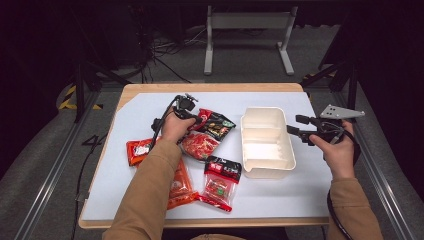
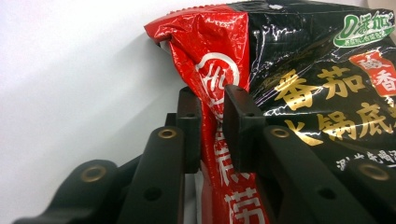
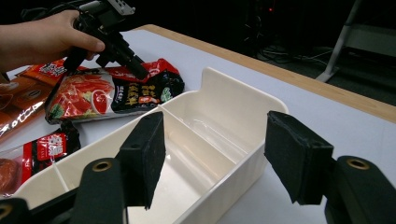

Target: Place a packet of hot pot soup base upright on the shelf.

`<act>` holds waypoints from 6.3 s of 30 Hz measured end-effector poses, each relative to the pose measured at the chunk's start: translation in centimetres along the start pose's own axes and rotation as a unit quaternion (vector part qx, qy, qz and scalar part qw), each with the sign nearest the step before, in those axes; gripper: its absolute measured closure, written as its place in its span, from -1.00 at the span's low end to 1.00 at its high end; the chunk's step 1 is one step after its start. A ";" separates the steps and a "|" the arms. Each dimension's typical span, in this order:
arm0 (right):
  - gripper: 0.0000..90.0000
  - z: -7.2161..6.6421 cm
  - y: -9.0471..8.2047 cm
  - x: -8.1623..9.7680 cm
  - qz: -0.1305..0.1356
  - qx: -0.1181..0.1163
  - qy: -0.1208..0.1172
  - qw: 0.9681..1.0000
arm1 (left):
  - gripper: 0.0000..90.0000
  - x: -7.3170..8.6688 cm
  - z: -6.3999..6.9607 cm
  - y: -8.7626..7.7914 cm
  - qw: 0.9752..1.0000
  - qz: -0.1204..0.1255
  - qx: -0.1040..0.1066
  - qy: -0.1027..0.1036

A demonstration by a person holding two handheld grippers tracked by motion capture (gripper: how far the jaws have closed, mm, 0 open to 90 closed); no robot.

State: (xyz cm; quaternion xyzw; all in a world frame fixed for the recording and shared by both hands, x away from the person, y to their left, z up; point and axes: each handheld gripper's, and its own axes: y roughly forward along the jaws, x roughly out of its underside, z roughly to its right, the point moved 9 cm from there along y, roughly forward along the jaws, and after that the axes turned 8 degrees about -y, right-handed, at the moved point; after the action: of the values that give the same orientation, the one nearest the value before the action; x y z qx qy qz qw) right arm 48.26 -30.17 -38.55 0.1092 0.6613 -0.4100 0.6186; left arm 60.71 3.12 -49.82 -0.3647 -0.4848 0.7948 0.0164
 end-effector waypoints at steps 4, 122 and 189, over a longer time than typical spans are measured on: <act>-0.12 -0.1 0.0 -0.1 0.000 0.000 -0.002 1.000 | 0.89 -0.2 0.0 -0.4 1.000 0.010 -0.004 -0.002; 0.77 -12.8 6.1 -10.8 0.040 -0.160 0.020 0.986 | 0.92 2.5 13.2 -19.7 0.936 0.324 0.092 0.101; 0.77 1.7 3.0 -15.1 -0.009 0.022 -0.067 0.997 | -0.35 8.7 3.2 -20.2 0.969 0.246 -0.014 0.021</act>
State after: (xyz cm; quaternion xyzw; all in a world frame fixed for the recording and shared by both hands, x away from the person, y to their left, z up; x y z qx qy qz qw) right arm 54.66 -23.94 -25.91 0.0894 0.6100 -0.4366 0.6552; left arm 45.87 14.65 -38.09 -0.4891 -0.3910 0.7599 -0.1745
